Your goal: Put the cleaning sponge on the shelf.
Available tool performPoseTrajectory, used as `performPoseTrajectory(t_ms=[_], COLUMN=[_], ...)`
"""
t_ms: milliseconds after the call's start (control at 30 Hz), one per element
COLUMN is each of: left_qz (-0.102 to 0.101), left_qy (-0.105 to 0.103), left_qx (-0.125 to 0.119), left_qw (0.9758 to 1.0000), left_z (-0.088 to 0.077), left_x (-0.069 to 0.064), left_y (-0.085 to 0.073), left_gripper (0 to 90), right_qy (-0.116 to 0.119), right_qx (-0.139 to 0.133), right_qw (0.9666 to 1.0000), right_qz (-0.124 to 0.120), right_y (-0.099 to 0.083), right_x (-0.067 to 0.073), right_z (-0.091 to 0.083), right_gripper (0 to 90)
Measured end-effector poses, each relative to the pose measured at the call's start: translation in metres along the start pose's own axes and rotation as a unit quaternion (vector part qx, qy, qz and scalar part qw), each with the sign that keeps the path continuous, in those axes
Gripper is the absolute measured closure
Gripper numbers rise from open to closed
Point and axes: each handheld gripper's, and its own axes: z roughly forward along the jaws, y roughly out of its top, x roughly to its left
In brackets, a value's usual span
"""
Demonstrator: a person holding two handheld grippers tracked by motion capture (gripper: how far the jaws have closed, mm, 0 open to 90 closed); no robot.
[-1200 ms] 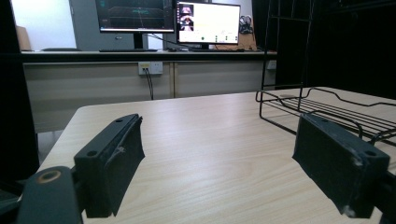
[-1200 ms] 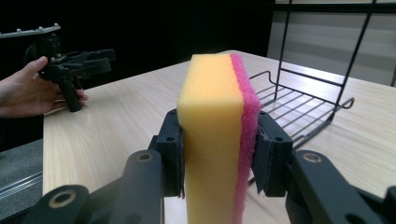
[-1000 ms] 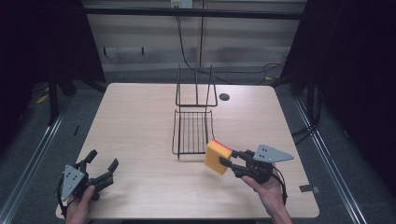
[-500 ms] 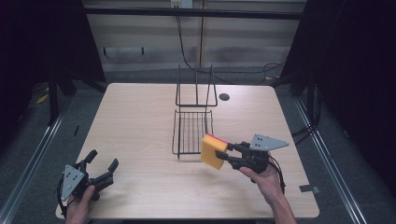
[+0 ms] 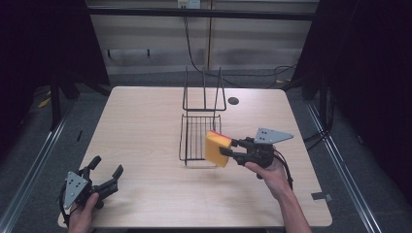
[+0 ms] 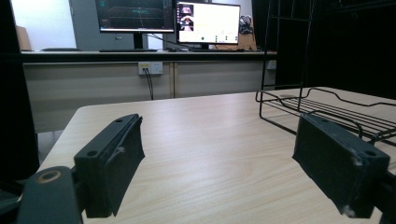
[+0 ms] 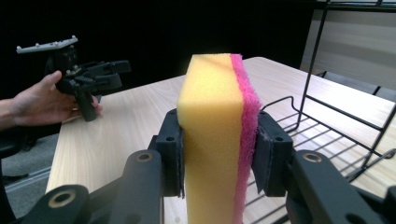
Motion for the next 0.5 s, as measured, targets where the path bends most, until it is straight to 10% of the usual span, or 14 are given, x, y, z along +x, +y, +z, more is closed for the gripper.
performPoseTrajectory(t_ms=[500], left_qz=[-0.004], left_qy=[-0.001], left_qx=[0.001], left_qw=[1.0], left_z=[0.0], left_x=[0.0], left_y=[0.0], left_gripper=[15.6], right_qy=[0.049], right_qx=[0.005], right_qw=[0.9988], right_qz=[0.007], right_y=[0.007], right_x=[-0.02], right_z=[0.028], right_gripper=[60.1])
